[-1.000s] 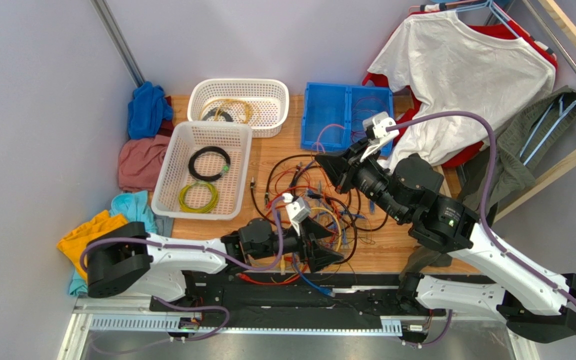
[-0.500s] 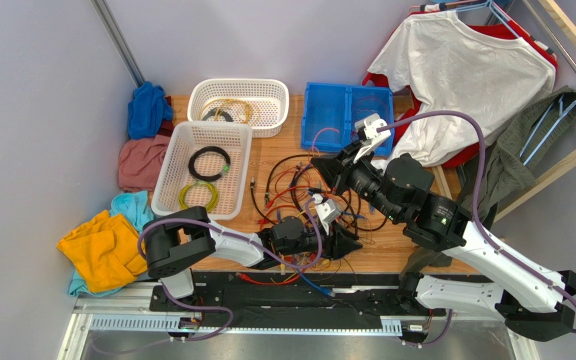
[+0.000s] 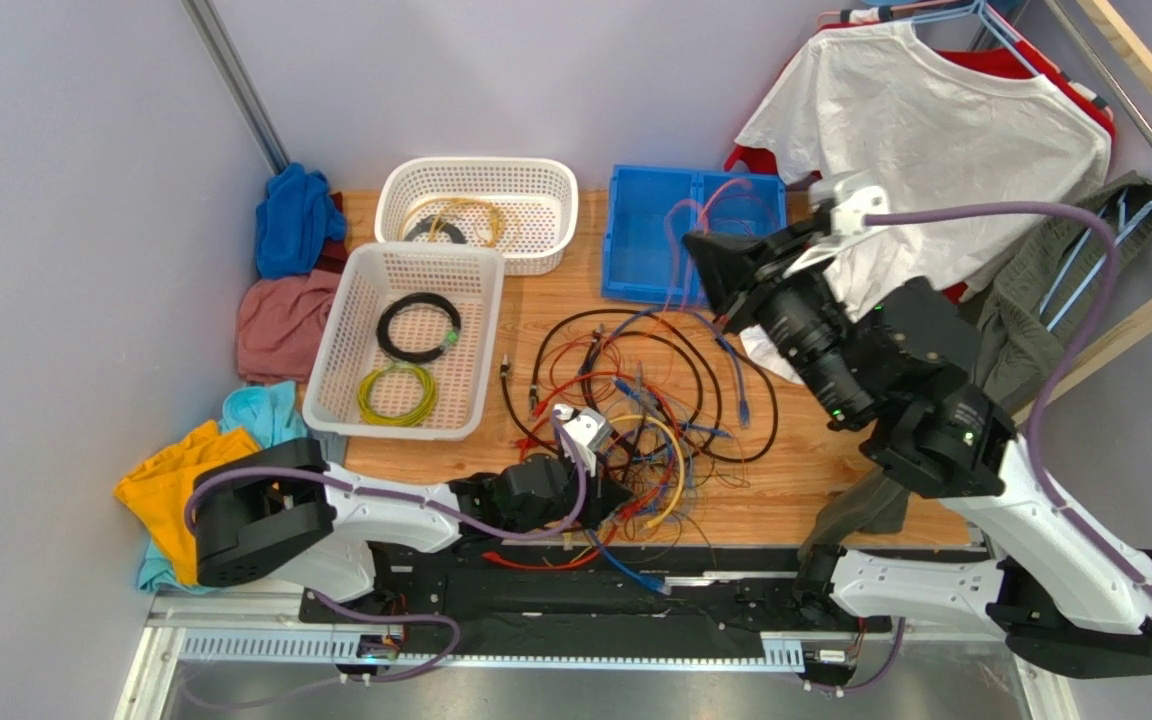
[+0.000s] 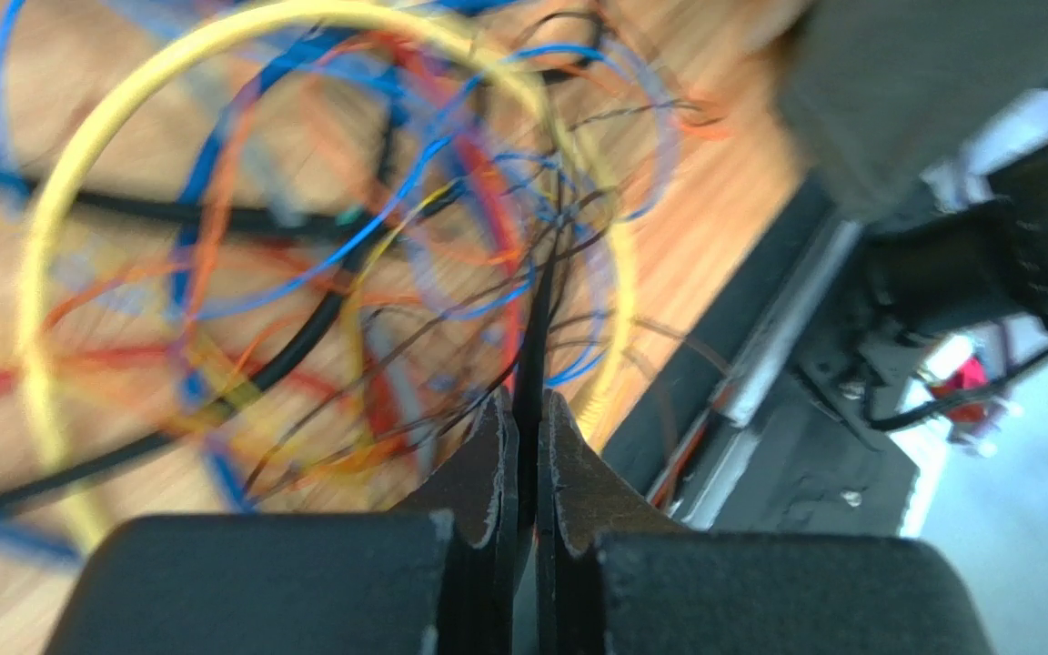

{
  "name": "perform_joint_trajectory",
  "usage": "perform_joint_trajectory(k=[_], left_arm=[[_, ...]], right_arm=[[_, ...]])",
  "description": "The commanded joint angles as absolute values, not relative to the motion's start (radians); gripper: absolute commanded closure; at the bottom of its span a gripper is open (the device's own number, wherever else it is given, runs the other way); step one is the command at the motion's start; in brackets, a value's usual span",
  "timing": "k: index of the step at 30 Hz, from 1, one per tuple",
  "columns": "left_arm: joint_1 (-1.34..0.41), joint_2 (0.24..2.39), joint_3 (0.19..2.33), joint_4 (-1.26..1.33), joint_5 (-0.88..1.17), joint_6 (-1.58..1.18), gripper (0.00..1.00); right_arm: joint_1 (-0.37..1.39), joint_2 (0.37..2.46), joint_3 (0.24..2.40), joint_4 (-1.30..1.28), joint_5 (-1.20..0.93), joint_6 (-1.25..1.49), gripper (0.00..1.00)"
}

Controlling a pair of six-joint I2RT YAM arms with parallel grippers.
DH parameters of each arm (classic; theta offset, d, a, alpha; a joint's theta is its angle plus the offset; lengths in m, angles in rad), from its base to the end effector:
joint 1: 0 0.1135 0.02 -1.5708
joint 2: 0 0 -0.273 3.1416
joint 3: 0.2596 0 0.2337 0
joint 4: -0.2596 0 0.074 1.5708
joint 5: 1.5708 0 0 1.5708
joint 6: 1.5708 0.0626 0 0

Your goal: Untangle the cables

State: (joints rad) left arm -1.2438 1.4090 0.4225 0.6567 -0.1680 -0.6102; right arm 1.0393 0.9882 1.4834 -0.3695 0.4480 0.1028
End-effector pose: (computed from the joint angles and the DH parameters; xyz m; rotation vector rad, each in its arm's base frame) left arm 0.0995 -0.2609 0.1837 0.5211 1.9851 -1.0675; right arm 0.1092 0.1323 0.5179 -0.3176 1.4522 0.6065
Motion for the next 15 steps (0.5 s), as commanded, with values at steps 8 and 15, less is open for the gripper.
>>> perform_joint_trajectory(k=[8,15], left_arm=[[-1.239,1.260,0.360,0.275,-0.376,-0.854,1.00],[-1.239,1.117,0.385,0.147,-0.442,-0.818,1.00]], right_arm=[[0.979,1.112,1.712,-0.224,0.618,-0.127,1.00],[0.666,1.209,1.668,-0.287,0.456,0.086,1.00]])
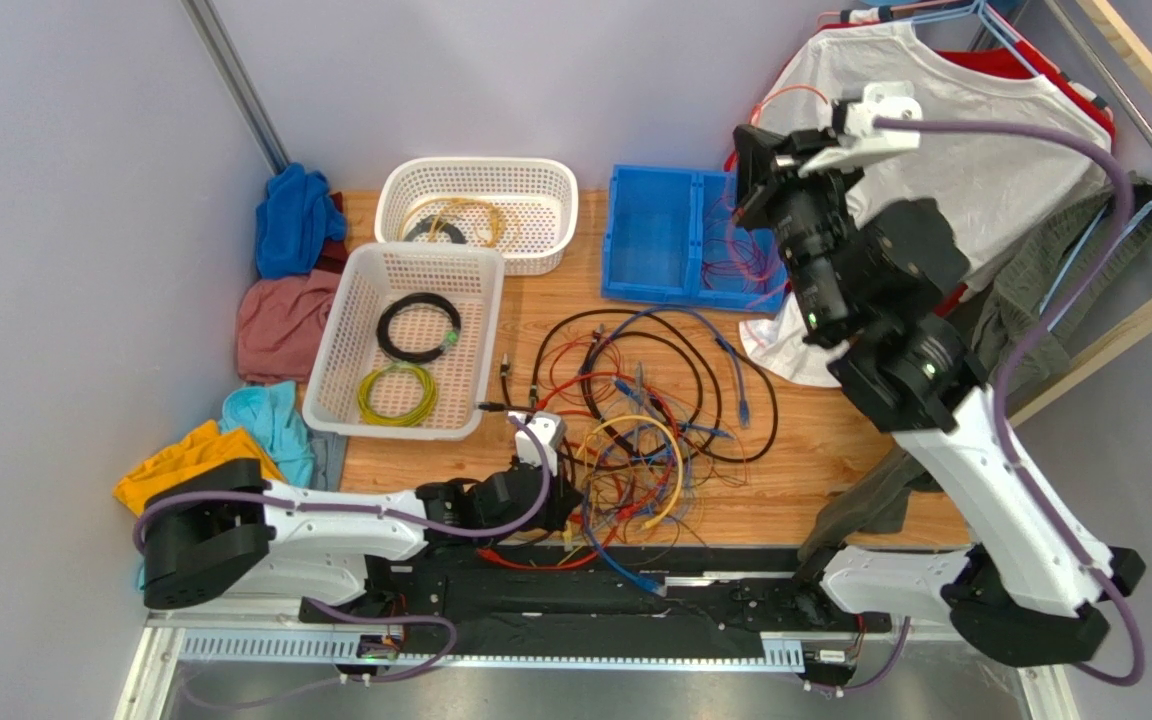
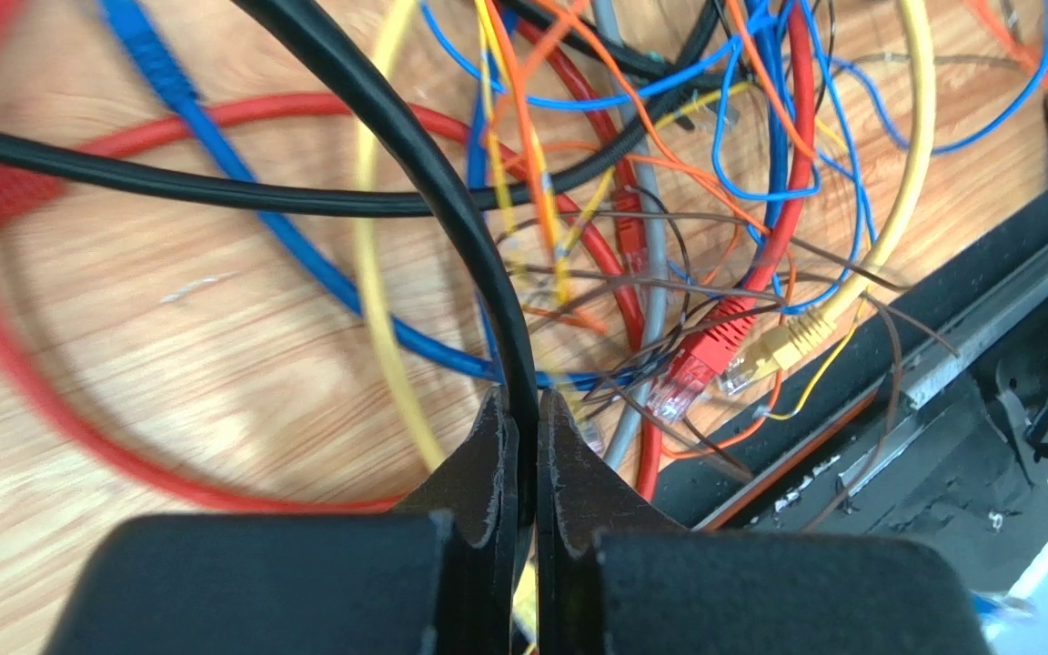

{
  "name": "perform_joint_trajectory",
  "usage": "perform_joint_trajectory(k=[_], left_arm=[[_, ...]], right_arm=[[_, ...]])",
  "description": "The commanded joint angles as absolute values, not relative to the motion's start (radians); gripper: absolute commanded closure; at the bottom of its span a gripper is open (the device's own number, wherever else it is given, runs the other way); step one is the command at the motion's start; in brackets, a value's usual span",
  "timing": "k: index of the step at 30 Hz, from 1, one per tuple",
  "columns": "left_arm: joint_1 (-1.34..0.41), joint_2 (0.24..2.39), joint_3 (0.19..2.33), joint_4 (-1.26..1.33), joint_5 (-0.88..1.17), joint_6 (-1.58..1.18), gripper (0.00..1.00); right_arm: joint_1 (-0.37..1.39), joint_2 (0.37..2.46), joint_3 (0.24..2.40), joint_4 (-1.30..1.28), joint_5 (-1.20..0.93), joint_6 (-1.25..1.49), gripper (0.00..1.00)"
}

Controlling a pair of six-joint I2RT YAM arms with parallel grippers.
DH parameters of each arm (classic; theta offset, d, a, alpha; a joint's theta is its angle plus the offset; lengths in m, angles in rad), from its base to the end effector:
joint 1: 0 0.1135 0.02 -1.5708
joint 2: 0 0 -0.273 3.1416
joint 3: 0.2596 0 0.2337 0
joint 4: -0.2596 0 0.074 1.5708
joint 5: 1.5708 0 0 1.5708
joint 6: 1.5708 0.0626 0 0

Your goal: Untangle the cables

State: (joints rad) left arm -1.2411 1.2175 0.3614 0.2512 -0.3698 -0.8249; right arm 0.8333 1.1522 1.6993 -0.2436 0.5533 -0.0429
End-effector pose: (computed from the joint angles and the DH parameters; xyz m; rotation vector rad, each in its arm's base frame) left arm 0.0951 -0.2082 0.1631 0.2467 2.2267 -0.7905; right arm 0.1536 0.1201 0.5697 -0.0915 1.3175 0.3227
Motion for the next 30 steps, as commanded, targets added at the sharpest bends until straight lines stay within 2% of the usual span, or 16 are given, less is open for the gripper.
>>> perform_joint_trajectory(k=[1,7,12,21,30], left_arm=[[-1.239,1.091,0.397,0.129,-0.466,-0.792,1.00],[-1.227,0.887,0.454,0.006,-0.537,-0.687,1.00],[-1.210,0.827,0.485,-0.043,-0.529,-0.631,1.00],[-1.195,0.824,0.477,-0.049,-0.535,-0.595,1.00],[-1.158,0.920,0.469,-0.011,-0.496,-0.587,1.00]], right_arm=[[0.600,1.242,1.657,-0.290,0.443,0.133,1.00],[0.467,1.405,1.686,-0.265,0.448,0.175,1.00],[0.397,1.550,1.750,-0.239,0.459,0.187,1.00],[0.293,1.745,1.810,-0.210,0.463,0.187,1.00],[0.262,1.954,1.848,-0.170,0.414,0.199,1.00]])
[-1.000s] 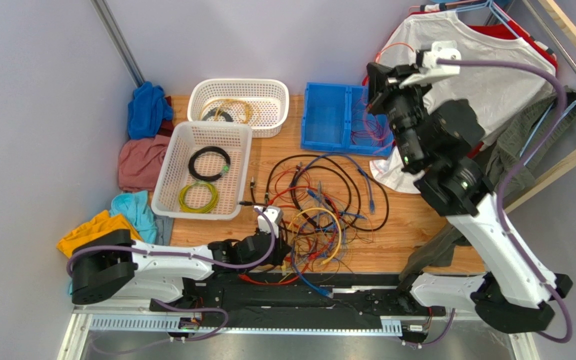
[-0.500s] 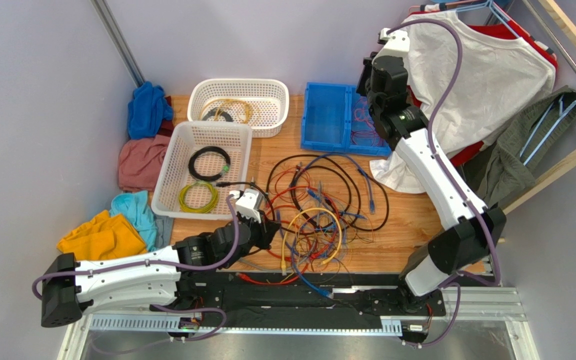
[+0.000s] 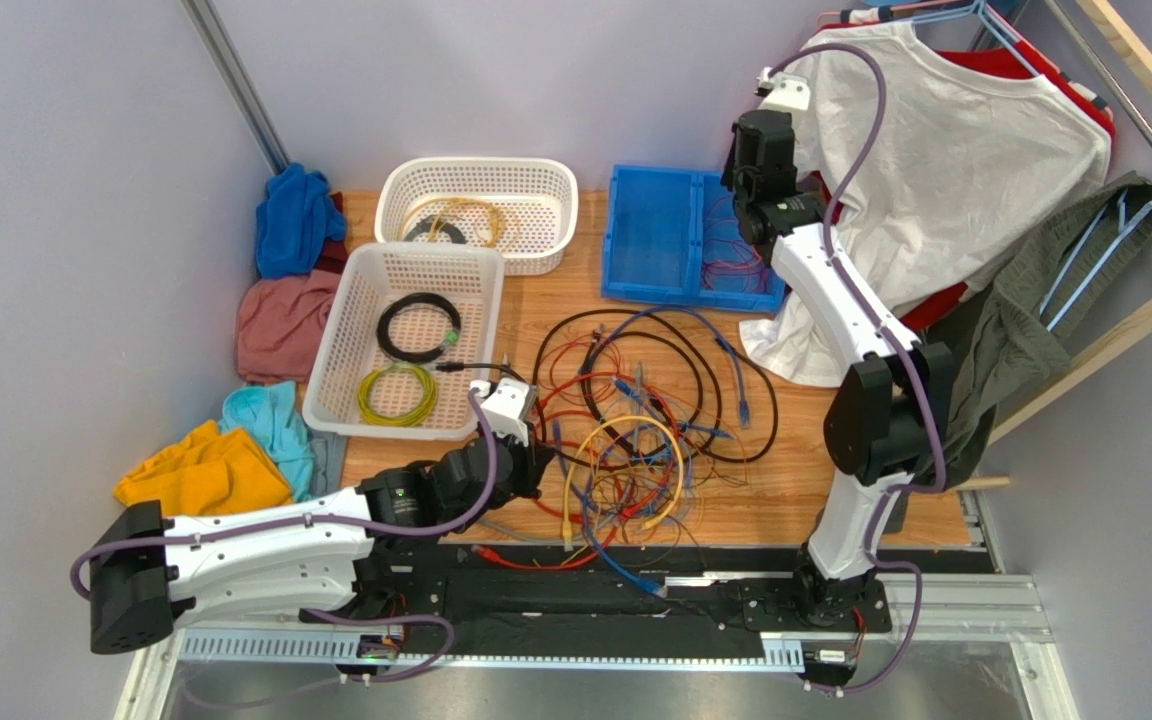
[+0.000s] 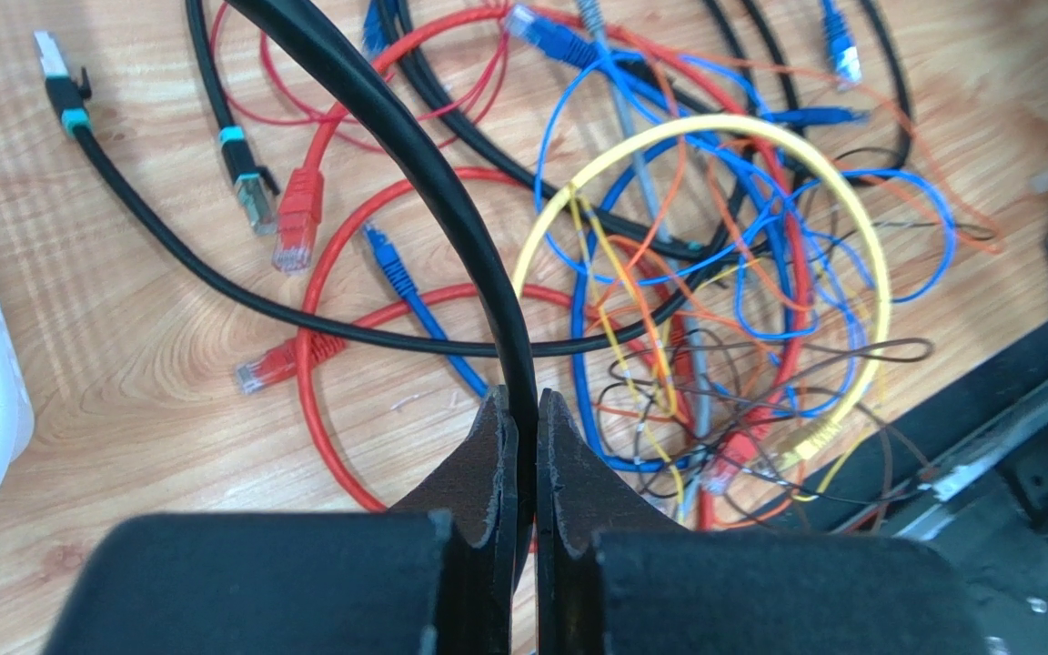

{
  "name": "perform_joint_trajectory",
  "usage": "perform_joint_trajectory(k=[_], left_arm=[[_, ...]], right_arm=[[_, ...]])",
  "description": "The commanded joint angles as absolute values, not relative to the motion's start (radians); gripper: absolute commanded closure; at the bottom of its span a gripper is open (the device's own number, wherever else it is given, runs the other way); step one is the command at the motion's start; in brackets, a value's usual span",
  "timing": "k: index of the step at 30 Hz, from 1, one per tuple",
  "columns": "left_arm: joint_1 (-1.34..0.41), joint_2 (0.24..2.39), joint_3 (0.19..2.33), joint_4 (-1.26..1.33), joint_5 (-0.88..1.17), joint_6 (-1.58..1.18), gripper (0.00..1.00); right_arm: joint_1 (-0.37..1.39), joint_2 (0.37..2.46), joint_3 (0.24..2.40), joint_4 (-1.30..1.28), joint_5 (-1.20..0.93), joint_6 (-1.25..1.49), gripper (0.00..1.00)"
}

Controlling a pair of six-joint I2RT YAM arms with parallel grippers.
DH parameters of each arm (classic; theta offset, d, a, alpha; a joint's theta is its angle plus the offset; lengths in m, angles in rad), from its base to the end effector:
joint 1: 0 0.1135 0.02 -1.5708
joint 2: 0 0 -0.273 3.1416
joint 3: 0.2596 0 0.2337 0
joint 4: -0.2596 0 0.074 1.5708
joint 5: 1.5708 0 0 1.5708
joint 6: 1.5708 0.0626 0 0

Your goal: Untangle the cables

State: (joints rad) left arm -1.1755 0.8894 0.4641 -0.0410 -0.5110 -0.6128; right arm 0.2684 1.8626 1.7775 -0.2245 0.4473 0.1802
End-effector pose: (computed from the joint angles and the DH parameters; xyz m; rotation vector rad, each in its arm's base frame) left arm 0.1027 -0.1667 0.2292 0.2466 2.0154 -0.6352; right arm 0.4439 0.0940 0.3758 0.2224 1.8370 -0.1084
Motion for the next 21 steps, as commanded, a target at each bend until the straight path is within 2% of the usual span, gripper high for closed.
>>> perform_joint_trajectory(k=[1,4,5,7,8,10,12,17,20,21], left_arm=[[-1.155,0.931,0.469,-0.005,-0.492,-0.588,1.00],[-1.146,0.948,0.468,-0.005,-0.482,-0.588,1.00],[-1.143,0.951,0.471,-0.005,-0.479,-0.588,1.00],[-1.137,0.957,0.479,-0.006,-0.472,-0.586,1.00],[-1.135,0.957,0.488,-0.006,-0.472,-0.586,1.00],[-1.135,0.953,0.495,-0.014,-0.469,-0.583,1.00],[-1.135,0.942,0.500,-0.011,-0.454,-0.581,1.00],[-1.135,0.922,0.520,-0.014,-0.451,-0.588,0.89],[-1.132,0.930,0.538,-0.014,-0.446,-0.580,0.81],[-1.134,0.939,0.545,-0.014,-0.431,-0.577,0.78]], right_arm=[[0.256,1.979,1.886,-0.178,0.379,0.209,1.00],[0.241,2.086,2.004,-0.285,0.341,0.242,0.99],[0.238,2.114,2.022,-0.332,0.341,0.274,0.77],[0.233,2.106,2.014,-0.334,0.351,0.302,0.58],[0.235,2.074,1.982,-0.315,0.354,0.320,0.42],[0.235,2.027,1.936,-0.282,0.347,0.339,0.30],[0.235,1.944,1.884,-0.259,0.341,0.379,0.27],[0.270,1.702,1.708,-0.204,0.279,0.489,0.25],[0.340,1.547,1.547,-0.180,0.223,0.538,0.26],[0.360,1.507,1.431,-0.164,0.200,0.566,0.27]])
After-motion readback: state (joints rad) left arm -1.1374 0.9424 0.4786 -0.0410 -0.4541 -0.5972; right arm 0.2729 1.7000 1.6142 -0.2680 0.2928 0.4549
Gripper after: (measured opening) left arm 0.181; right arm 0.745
